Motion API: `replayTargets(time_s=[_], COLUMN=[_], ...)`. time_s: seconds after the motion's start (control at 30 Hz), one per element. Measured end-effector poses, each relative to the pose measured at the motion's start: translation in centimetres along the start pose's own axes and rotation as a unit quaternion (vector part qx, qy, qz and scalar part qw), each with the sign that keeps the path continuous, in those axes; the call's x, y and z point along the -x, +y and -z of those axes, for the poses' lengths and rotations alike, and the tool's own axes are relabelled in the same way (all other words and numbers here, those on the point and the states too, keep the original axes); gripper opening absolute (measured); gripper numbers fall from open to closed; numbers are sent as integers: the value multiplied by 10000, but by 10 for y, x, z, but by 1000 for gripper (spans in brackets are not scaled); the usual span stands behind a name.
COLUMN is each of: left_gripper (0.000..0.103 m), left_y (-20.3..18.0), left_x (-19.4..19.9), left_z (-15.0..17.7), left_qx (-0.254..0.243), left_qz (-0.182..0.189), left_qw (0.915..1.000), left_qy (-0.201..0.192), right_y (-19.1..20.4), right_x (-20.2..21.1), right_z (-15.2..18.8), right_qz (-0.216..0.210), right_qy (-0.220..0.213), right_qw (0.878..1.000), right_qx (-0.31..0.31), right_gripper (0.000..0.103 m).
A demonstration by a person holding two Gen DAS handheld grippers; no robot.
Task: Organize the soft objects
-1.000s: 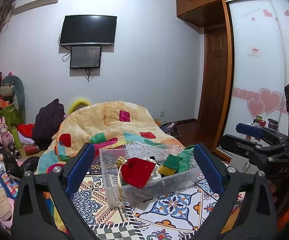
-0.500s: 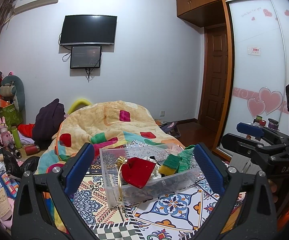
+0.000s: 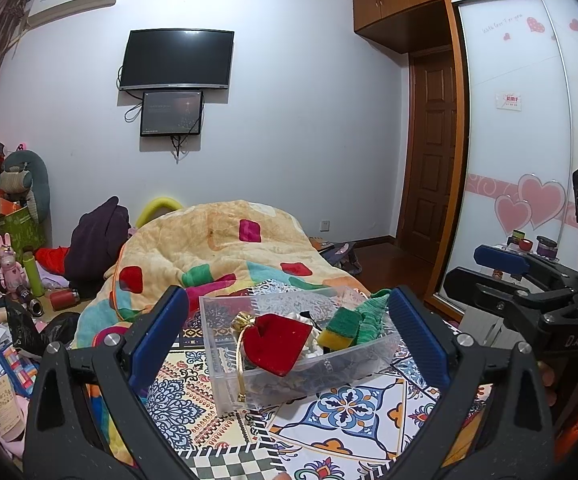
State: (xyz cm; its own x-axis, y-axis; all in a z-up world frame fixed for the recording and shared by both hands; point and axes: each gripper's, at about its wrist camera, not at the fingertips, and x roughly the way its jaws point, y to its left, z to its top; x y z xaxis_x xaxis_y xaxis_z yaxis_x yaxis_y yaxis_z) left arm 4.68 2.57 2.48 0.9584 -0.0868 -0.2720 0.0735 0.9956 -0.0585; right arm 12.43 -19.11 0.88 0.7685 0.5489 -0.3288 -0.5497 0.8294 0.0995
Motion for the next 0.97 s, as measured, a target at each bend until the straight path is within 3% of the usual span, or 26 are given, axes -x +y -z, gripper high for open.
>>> replayTargets(time_s=[0.97], left_gripper=[103], left_y=[2], left_x=[-4], left_z=[-1], left_qx=[70], left_qz=[40], left_qw=[9998], left_qy=[153], right_y=[-3], right_x=[-7], right_z=[5], right_qz=[14], right_qy=[161], right_qw=[9998], right_qx=[-111], right_gripper=[103])
